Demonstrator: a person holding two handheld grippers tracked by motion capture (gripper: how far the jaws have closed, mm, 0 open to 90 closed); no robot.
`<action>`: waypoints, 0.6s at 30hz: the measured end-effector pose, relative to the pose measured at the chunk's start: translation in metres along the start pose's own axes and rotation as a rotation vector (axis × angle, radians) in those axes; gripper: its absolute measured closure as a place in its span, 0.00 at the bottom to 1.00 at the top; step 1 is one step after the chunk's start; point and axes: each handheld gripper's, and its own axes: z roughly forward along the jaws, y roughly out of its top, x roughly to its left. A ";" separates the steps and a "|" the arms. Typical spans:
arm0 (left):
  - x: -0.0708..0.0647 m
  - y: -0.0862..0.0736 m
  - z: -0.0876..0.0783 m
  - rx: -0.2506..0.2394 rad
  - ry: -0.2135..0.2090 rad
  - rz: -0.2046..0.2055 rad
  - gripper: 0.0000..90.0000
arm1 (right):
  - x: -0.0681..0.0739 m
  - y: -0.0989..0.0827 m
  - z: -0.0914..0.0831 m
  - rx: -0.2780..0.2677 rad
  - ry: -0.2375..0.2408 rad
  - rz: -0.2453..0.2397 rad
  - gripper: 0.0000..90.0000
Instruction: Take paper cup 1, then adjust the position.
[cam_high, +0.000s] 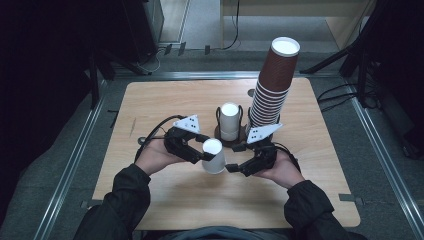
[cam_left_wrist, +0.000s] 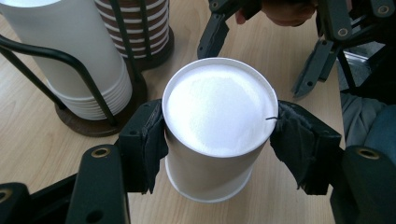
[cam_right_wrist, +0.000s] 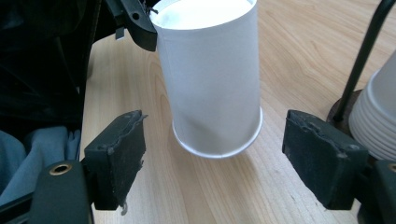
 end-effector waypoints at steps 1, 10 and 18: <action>0.000 0.000 0.000 0.006 -0.004 0.006 0.40 | 0.000 0.000 0.000 0.000 0.000 0.000 0.23; -0.005 0.003 0.004 0.006 -0.031 0.031 0.40 | 0.001 0.001 0.010 0.016 0.023 -0.025 0.22; -0.012 0.008 0.011 0.020 -0.049 0.060 0.40 | 0.003 0.002 0.019 0.037 0.049 -0.023 0.20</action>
